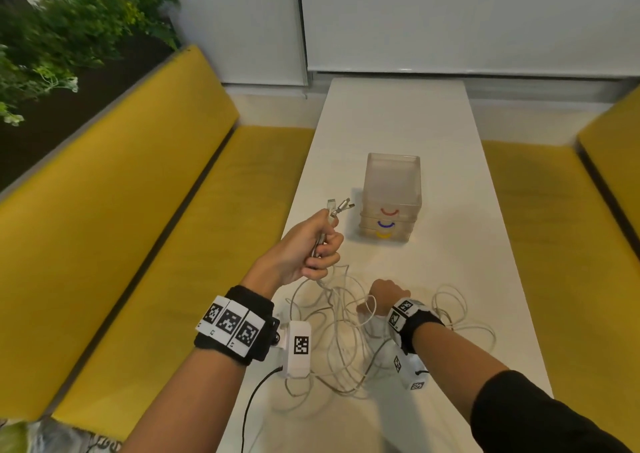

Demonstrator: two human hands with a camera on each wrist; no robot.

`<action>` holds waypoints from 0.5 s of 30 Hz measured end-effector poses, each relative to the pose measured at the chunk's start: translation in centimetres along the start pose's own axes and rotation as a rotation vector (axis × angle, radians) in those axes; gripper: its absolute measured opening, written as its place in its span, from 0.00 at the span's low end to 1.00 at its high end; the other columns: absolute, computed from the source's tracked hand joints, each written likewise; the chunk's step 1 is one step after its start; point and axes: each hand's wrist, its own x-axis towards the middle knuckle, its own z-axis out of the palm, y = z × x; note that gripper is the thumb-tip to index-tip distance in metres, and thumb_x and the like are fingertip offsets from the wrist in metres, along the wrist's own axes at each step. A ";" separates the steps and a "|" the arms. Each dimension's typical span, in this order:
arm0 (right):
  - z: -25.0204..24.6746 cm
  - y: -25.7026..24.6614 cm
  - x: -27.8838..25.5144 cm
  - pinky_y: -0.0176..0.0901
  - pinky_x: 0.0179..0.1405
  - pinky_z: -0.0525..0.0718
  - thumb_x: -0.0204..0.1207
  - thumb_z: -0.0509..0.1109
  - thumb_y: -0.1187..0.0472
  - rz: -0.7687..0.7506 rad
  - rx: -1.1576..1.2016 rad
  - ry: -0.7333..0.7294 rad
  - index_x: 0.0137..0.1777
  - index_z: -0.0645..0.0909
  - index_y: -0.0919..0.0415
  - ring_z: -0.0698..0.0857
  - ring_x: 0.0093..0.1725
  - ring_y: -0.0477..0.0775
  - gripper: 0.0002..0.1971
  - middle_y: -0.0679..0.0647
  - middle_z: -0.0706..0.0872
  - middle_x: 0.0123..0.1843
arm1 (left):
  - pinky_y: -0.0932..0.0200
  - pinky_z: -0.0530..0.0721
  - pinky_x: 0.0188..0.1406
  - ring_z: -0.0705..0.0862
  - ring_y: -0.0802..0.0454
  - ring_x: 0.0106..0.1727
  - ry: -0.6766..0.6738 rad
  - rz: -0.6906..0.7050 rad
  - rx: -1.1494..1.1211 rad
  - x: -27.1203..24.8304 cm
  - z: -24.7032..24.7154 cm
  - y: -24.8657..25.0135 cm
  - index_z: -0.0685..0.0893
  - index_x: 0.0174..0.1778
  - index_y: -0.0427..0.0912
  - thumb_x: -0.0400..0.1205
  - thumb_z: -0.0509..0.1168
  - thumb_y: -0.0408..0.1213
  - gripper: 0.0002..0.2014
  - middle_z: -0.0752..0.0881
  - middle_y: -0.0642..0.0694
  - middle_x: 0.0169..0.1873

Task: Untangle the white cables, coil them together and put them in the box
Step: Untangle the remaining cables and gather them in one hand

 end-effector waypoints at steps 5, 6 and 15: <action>-2.0 0.7 0.0 0.40 0.39 0.81 0.80 0.70 0.53 -0.080 0.288 0.170 0.35 0.80 0.58 0.89 0.45 0.56 0.14 0.57 0.93 0.44 | 0.64 0.52 0.18 0.55 0.53 0.23 0.059 0.098 0.086 0.7 0.4 -0.1 0.65 0.45 0.45 0.86 0.50 0.31 0.06 0.63 0.46 0.27; -3.2 0.9 -0.3 0.36 0.34 0.78 0.81 0.70 0.54 -0.111 0.412 0.244 0.35 0.79 0.59 0.89 0.41 0.53 0.14 0.57 0.93 0.41 | 0.62 0.52 0.20 0.55 0.52 0.24 0.074 0.126 0.124 0.8 0.5 -0.1 0.68 0.47 0.44 0.87 0.51 0.31 0.05 0.64 0.46 0.27; -15.8 -0.1 -9.8 0.42 0.31 0.88 0.75 0.79 0.60 -0.465 1.093 0.510 0.42 0.79 0.78 0.90 0.31 0.58 0.18 0.69 0.91 0.39 | 0.59 0.68 0.28 0.67 0.59 0.27 0.131 0.297 0.439 3.6 3.6 -0.8 0.67 0.65 0.52 0.91 0.57 0.42 0.08 0.71 0.51 0.32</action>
